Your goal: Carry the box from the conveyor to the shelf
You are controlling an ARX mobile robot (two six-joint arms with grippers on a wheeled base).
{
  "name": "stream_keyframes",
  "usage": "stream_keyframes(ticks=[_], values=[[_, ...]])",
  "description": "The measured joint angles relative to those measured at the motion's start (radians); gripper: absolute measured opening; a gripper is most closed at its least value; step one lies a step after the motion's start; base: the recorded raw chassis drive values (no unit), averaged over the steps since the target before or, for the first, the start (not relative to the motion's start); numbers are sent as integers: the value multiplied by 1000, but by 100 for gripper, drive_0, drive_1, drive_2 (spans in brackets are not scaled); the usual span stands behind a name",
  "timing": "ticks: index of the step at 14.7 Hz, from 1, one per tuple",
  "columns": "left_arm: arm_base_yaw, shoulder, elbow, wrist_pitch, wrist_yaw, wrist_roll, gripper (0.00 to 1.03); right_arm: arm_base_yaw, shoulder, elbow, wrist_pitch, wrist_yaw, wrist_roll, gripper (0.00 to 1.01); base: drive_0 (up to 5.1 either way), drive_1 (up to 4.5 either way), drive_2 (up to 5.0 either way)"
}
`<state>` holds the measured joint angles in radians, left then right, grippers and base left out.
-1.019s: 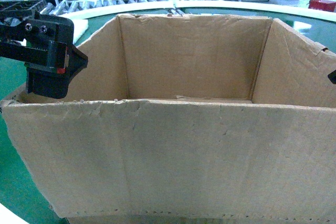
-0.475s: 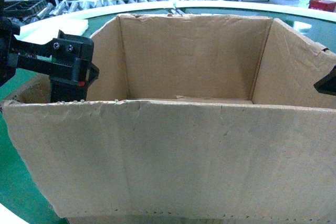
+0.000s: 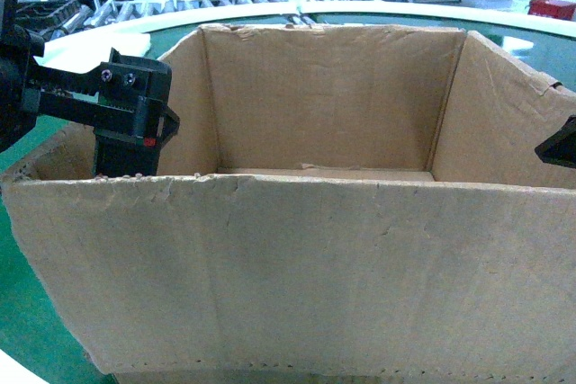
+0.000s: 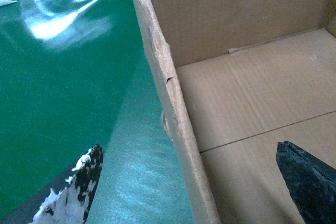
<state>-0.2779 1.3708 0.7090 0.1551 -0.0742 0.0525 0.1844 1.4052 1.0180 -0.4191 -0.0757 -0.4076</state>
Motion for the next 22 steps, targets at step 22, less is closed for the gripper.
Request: stream_keyframes(ticks=[22], values=[[-21,-9,14,3,-3,-4,98,-26,6,-35,55,-84,58,98,0,0,0]])
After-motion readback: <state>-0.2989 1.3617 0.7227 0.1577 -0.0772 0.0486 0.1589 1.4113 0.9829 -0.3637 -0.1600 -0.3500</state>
